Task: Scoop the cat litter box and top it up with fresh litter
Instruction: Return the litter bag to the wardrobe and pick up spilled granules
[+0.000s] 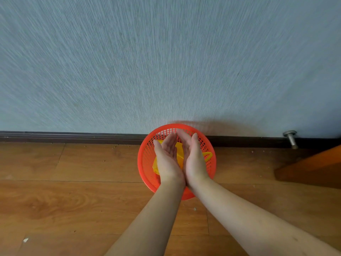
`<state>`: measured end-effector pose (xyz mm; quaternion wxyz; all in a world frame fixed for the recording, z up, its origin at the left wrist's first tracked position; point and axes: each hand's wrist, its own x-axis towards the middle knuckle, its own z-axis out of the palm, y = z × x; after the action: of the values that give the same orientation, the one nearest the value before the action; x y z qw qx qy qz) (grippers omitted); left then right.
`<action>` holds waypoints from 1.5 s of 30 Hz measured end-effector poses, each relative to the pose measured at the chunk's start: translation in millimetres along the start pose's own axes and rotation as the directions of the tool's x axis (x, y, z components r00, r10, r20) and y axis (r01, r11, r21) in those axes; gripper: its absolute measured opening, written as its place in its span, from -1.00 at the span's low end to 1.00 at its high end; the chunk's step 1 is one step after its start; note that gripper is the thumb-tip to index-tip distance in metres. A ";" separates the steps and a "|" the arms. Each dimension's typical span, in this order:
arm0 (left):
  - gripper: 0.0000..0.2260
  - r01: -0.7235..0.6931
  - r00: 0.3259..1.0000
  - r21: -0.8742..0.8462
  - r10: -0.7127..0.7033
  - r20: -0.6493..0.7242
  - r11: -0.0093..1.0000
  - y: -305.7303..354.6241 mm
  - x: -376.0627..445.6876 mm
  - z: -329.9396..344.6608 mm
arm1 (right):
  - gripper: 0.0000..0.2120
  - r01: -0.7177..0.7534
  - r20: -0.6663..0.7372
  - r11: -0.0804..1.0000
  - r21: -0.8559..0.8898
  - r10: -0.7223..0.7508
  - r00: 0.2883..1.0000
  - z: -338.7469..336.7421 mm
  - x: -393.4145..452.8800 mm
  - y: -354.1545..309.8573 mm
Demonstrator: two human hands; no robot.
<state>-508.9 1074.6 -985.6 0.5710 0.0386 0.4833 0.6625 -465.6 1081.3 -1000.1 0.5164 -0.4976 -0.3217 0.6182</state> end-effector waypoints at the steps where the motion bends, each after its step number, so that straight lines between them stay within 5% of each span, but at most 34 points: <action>1: -0.47 -0.002 1.000 0.006 0.002 -0.005 1.000 -0.3 0.3 -0.7 | -0.54 0.001 0.000 1.000 -0.004 -0.001 1.000 -0.1 0.1 0.6; 17: -0.66 -0.220 0.974 0.331 0.223 0.027 0.918 10.9 5.5 -3.5 | -0.64 0.125 -0.011 0.988 -0.094 -0.126 0.992 3.6 -2.6 -5.3; 22: -0.69 -0.347 0.935 0.540 0.331 0.132 0.767 13.7 10.3 -10.1 | -0.55 0.231 -0.010 0.956 -0.182 -0.236 0.972 3.3 -2.6 -14.4; 29: -0.65 -0.492 0.855 0.775 0.386 0.346 0.397 21.7 17.3 -27.4 | -0.53 0.313 0.048 0.912 -0.265 -0.312 0.949 -3.3 -3.2 -26.0; 33: -0.84 -0.549 0.829 0.774 0.321 0.458 0.314 25.7 23.8 -31.9 | -0.61 0.328 0.062 0.885 -0.330 -0.326 0.943 -9.6 -2.3 -28.2; 37: -0.71 -0.599 0.784 0.770 0.358 0.507 0.220 25.7 33.7 -37.4 | -0.61 0.324 0.042 0.885 -0.333 -0.330 0.943 -12.5 2.4 -30.6; 42: -0.67 -0.586 0.791 0.739 0.431 0.434 0.333 26.7 39.9 -37.0 | -0.58 0.265 0.030 0.919 -0.293 -0.269 0.963 -18.5 10.5 -30.7; 45: -0.65 -0.622 0.745 0.751 0.459 0.484 0.219 31.7 37.7 -36.6 | -0.54 0.225 0.017 0.929 -0.294 -0.231 0.973 -20.2 11.9 -25.8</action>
<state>-566.8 1086.5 -1002.2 0.2312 0.5466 0.6608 0.4595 -437.9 1097.1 -986.0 0.5077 -0.5335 -0.4611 0.4950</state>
